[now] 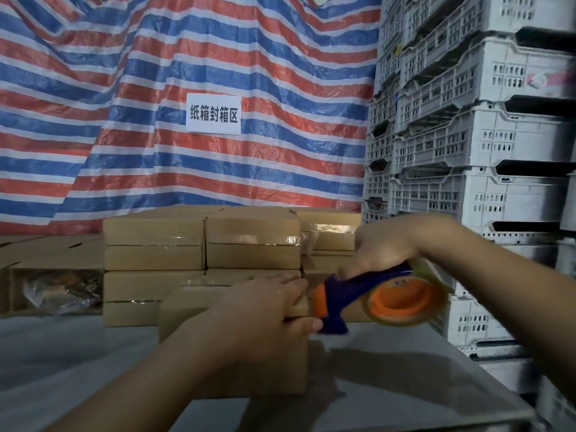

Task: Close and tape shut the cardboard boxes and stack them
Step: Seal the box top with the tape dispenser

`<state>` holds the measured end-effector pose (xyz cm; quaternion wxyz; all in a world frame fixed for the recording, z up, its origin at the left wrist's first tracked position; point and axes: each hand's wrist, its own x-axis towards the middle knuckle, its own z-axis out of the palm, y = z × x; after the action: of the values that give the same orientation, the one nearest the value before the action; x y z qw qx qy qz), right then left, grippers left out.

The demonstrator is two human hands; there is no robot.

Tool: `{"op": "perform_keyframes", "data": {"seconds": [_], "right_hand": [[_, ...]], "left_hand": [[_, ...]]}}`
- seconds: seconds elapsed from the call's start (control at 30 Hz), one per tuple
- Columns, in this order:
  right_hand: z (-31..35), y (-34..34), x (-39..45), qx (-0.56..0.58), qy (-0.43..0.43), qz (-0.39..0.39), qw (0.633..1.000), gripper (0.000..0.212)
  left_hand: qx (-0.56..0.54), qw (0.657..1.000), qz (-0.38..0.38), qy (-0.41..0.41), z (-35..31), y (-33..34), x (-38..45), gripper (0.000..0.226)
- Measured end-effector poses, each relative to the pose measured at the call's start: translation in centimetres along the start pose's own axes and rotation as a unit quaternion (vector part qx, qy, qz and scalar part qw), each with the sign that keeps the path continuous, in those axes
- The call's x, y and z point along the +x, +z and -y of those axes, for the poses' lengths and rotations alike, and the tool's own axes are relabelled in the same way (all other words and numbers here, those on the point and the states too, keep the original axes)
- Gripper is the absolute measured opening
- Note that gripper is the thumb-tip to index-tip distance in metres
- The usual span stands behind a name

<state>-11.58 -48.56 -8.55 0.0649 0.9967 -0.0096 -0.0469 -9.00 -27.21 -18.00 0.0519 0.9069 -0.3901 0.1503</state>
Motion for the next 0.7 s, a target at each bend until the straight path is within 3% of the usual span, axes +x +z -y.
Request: {"op": "perform_keyframes", "data": {"seconds": [0.07,0.13,0.27,0.43,0.6,0.63,0.7], "right_hand": [[1.6,1.5,0.2,-0.161,0.018,-0.037,0.986,0.047],[1.5,4.2,0.3,-0.207,0.017,-0.11,0.972,0.044],[0.1,10.4,0.1,-0.112,0.072,-0.286,0.949,0.054],[-0.4,16.2,0.0,-0.041,0.12,-0.316,0.94,0.056],[0.0,15.9,-0.3,-0.011,0.161,-0.27,0.949,0.07],[0.4,15.1,-0.5,-0.017,0.175,-0.286,0.942,0.078],[1.1,13.6,-0.7,-0.007,0.133,-0.4,0.907,0.089]], "left_hand": [[0.004,1.0,-0.004,-0.003,0.1,0.0,-0.2,0.067],[0.007,1.0,-0.001,-0.002,0.1,0.0,-0.3,0.066],[0.015,1.0,-0.005,0.004,0.1,0.2,0.0,0.063],[0.011,1.0,-0.014,0.004,0.4,0.8,0.3,0.066],[0.004,1.0,-0.022,-0.011,0.4,0.8,0.1,0.081],[-0.004,1.0,-0.025,-0.01,0.3,0.7,0.1,0.086],[-0.026,0.999,-0.025,-0.01,0.1,0.4,-0.1,0.096]]}}
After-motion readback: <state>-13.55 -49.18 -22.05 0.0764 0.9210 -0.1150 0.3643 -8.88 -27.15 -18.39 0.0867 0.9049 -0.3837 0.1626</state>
